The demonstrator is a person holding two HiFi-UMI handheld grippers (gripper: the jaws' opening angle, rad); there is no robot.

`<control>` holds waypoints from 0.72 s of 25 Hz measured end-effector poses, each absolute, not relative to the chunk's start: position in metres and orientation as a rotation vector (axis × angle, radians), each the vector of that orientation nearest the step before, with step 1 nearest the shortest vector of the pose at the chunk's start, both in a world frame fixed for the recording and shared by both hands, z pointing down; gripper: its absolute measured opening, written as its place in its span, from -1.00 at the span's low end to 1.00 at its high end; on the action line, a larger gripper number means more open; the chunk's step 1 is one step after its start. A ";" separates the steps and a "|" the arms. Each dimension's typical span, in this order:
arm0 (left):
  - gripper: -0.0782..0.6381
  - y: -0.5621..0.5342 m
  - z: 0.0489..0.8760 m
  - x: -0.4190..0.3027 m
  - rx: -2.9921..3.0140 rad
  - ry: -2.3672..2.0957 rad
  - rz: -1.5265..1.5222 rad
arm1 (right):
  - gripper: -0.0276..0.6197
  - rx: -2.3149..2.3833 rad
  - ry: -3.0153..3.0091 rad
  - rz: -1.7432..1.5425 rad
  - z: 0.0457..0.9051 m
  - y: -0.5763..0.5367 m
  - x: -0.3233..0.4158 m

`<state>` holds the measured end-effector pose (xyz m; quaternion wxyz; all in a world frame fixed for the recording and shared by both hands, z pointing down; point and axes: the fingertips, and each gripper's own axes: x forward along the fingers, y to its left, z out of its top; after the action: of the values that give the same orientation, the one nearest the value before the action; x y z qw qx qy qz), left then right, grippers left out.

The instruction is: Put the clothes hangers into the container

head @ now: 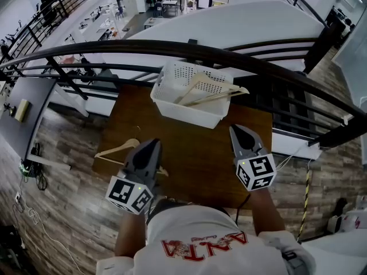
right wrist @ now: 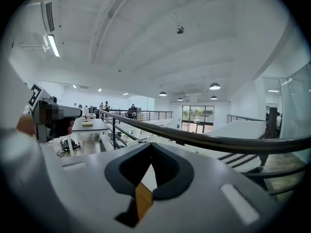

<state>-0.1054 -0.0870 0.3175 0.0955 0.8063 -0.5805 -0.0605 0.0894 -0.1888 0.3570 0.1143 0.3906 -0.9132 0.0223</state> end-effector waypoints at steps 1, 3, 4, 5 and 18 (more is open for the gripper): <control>-0.76 -0.088 0.318 -0.105 2.388 -1.721 -0.177 | -0.91 1.142 -2.676 0.068 0.358 -0.189 0.090; -0.76 -0.088 0.321 -0.104 2.382 -1.721 -0.180 | -0.91 1.135 -2.675 0.070 0.360 -0.188 0.091; -0.76 -0.088 0.321 -0.103 2.376 -1.721 -0.183 | -0.91 1.132 -2.674 0.068 0.361 -0.187 0.092; -0.76 -0.087 0.322 -0.101 2.371 -1.720 -0.184 | -0.91 1.129 -2.674 0.066 0.362 -0.187 0.094; -0.76 -0.056 0.317 -0.085 2.280 -1.922 -0.106 | -0.91 0.998 -2.703 0.141 0.395 -0.179 0.134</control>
<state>-0.0847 -0.0562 0.3169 0.0790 0.7617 -0.6421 -0.0353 0.1343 -0.1785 0.3955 0.1281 0.3431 -0.9293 0.0486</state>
